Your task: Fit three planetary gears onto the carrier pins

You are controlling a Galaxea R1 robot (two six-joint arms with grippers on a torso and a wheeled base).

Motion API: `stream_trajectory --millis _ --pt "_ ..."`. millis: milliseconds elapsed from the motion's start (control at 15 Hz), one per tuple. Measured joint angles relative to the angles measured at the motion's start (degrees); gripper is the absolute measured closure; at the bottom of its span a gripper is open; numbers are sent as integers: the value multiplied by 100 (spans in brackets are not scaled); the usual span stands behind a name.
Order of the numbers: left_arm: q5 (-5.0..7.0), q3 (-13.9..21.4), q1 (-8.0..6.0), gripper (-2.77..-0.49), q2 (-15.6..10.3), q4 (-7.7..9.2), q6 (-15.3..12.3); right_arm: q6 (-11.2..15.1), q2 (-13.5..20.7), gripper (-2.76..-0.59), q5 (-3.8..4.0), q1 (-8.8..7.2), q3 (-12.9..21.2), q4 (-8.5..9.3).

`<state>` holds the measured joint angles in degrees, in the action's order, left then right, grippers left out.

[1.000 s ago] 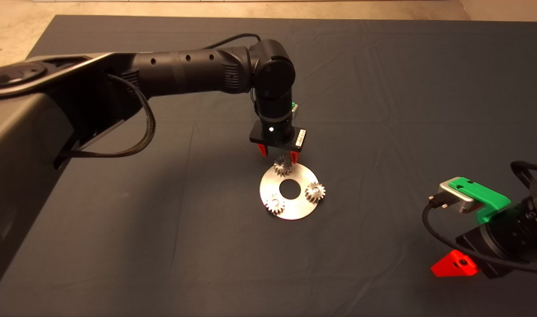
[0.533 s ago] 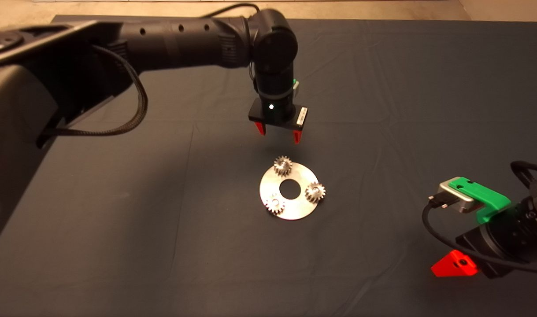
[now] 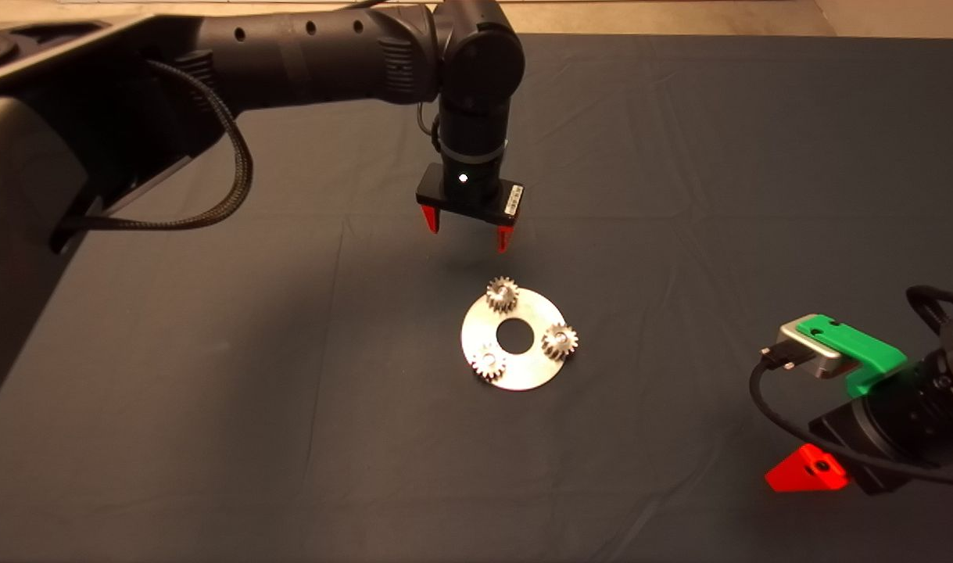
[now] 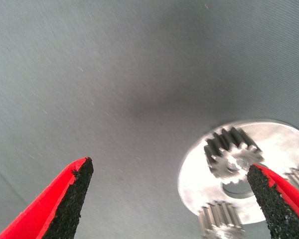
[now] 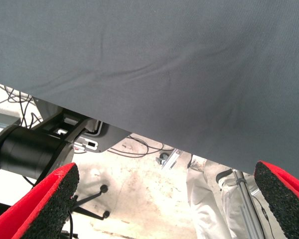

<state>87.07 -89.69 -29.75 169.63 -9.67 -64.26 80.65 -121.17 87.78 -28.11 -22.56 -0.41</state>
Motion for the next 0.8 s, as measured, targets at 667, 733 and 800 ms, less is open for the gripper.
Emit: stream_trajectory --millis 667,733,800 --pt "37 3807 -1 -219 -1875 -16 -2400 52 21 -262 -5 -5 20 0" --pt "-2 4170 -1 -219 -1970 -16 -2692 82 23 -262 4 -3 40 0" --pt "-2 4480 -1 -219 -2081 -14 -2909 117 23 -262 10 -5 66 0"
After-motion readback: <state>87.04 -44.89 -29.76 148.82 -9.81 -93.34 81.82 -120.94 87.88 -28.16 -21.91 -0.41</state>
